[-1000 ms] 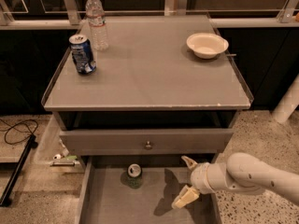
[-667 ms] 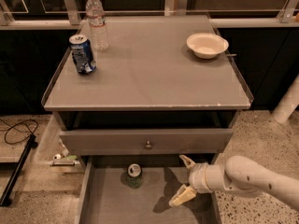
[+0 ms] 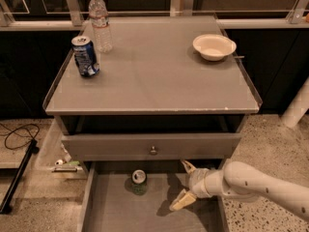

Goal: Pick green can from middle drawer and place on counter

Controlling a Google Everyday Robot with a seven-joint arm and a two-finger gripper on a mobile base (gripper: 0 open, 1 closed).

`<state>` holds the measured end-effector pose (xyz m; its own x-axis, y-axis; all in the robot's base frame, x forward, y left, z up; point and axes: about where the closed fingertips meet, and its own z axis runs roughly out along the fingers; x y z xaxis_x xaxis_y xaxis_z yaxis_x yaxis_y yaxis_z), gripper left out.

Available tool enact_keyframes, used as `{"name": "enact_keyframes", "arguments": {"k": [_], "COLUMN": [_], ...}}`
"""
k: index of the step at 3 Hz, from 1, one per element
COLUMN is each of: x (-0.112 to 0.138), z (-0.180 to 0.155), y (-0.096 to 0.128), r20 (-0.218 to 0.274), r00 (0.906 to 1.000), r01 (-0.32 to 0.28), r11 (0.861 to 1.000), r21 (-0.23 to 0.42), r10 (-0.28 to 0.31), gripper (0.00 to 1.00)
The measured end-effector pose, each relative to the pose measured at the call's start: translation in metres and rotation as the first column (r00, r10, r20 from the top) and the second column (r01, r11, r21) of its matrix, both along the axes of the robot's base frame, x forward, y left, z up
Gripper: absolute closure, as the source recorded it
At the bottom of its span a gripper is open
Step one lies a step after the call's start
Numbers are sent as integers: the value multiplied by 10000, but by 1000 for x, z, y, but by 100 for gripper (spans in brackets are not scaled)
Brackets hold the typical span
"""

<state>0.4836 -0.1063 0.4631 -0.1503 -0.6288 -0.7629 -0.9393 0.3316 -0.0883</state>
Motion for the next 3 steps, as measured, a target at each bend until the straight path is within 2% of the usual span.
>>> {"name": "enact_keyframes", "arguments": {"k": [1,2,3], "x": [20,30,30], "z": [-19,-29,-34], "y": [20,38,49], "r20": [614,1190,1390], "r00": [9977,9912,9869], "r01": [-280,-600,-883], "r11": [9996,9981,9951], "r21": [35,141,452], "r10": [277,579,813], "gripper": [0,0,0]}}
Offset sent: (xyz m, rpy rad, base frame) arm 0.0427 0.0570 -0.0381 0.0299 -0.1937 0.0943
